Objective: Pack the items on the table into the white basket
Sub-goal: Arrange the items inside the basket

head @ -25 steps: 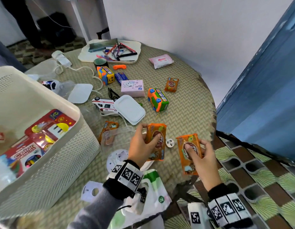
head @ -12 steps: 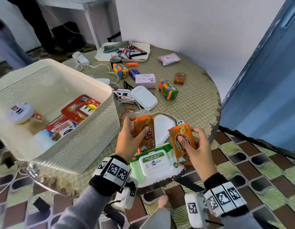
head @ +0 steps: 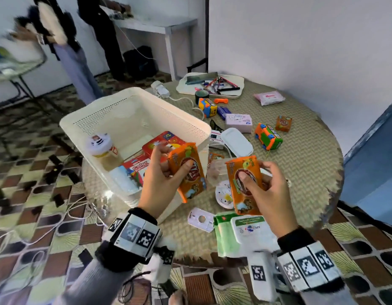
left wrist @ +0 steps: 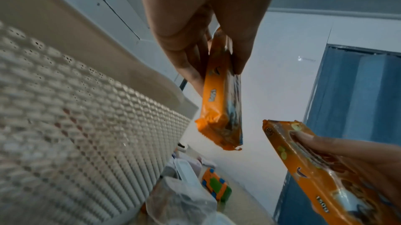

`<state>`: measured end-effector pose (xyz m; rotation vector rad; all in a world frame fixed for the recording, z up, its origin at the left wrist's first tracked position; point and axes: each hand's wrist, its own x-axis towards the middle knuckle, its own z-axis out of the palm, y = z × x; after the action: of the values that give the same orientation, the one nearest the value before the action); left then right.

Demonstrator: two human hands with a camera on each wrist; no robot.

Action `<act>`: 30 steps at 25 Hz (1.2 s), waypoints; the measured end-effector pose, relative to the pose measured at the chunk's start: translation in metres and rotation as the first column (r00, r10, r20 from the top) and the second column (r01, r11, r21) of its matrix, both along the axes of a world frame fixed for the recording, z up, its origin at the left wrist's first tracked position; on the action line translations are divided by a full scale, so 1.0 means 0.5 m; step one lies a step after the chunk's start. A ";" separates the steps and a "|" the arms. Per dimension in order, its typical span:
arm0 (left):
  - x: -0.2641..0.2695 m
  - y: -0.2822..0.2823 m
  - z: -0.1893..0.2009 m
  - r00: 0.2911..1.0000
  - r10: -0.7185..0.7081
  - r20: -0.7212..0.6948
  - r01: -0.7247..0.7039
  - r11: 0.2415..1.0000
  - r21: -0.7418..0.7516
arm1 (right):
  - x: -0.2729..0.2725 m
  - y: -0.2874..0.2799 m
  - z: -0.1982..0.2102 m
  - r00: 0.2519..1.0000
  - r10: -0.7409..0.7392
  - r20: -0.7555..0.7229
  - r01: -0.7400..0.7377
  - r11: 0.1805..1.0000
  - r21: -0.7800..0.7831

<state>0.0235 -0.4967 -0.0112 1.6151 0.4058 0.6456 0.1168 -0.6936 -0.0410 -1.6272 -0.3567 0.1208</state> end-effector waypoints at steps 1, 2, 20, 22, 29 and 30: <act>-0.010 0.033 0.012 0.999 0.029 0.014 -0.029 1.000 0.009 | 0.000 0.043 0.016 0.999 0.020 0.030 -0.021 1.000 0.005; -0.016 0.061 0.023 0.999 0.046 0.022 -0.047 0.999 0.017 | 0.000 0.080 0.033 0.997 0.032 0.063 -0.033 0.999 0.003; -0.034 0.496 0.034 0.966 0.207 -0.155 -0.181 0.970 0.165 | 0.053 0.541 0.222 0.842 0.471 0.262 -0.382 0.865 -0.325; -0.025 0.511 0.014 0.964 0.203 -0.172 -0.168 0.966 0.196 | 0.072 0.575 0.220 0.785 0.550 0.284 -0.416 0.808 -0.417; -0.027 0.518 -0.039 0.927 0.307 -0.218 -0.222 0.913 0.342 | 0.136 0.649 0.170 0.694 0.677 0.245 -0.412 0.653 -0.636; -0.025 0.520 -0.039 0.924 0.314 -0.218 -0.224 0.907 0.355 | 0.143 0.656 0.163 0.692 0.681 0.238 -0.408 0.642 -0.649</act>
<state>0.0108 -0.2368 -0.0308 1.9932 0.7708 0.7305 0.1883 -0.3657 0.0406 -2.0630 -1.3322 0.3383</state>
